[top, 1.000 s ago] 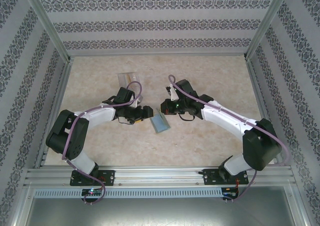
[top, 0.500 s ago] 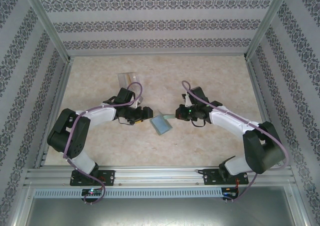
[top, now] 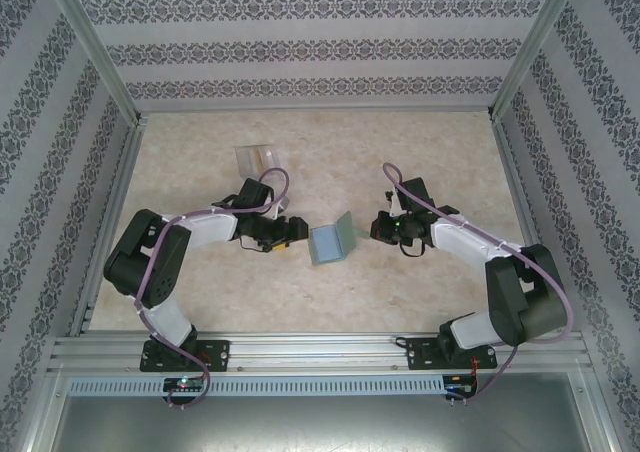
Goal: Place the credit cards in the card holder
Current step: Open the card holder at the center of the table.
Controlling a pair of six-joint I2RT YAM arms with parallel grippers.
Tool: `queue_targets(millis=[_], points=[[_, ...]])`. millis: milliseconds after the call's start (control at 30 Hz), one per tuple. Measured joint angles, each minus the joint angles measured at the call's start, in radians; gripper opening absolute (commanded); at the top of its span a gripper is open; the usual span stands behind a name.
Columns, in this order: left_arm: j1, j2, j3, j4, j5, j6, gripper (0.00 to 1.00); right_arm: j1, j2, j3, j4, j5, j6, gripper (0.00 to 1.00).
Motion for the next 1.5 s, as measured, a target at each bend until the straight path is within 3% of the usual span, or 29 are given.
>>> queue_targets(millis=[333, 633, 800, 933, 1067, 1300, 1500], points=[[-0.023, 0.032, 0.031, 0.023, 0.006, -0.019, 0.76, -0.025, 0.067, -0.011, -0.051, 0.098, -0.007, 0.0], [-0.066, 0.088, 0.058, 0.046, 0.008, -0.036, 0.46, -0.025, 0.068, -0.011, -0.05, 0.098, -0.018, 0.0], [-0.072, 0.098, 0.067, 0.046, 0.018, -0.037, 0.52, -0.025, 0.073, -0.011, -0.05, 0.098, -0.021, 0.0], [-0.072, 0.098, 0.069, 0.045, 0.015, -0.037, 0.45, -0.025, 0.073, -0.011, -0.046, 0.092, -0.02, 0.27], [-0.072, 0.108, 0.071, 0.045, 0.015, -0.038, 0.44, -0.023, 0.053, -0.008, -0.061, 0.088, -0.021, 0.45], [-0.072, 0.108, 0.074, 0.044, 0.014, -0.038, 0.44, -0.016, -0.057, 0.087, -0.178, 0.16, -0.029, 0.49], [-0.072, 0.108, 0.074, 0.043, 0.013, -0.038, 0.44, 0.088, -0.144, 0.195, -0.282, 0.288, -0.052, 0.54]])
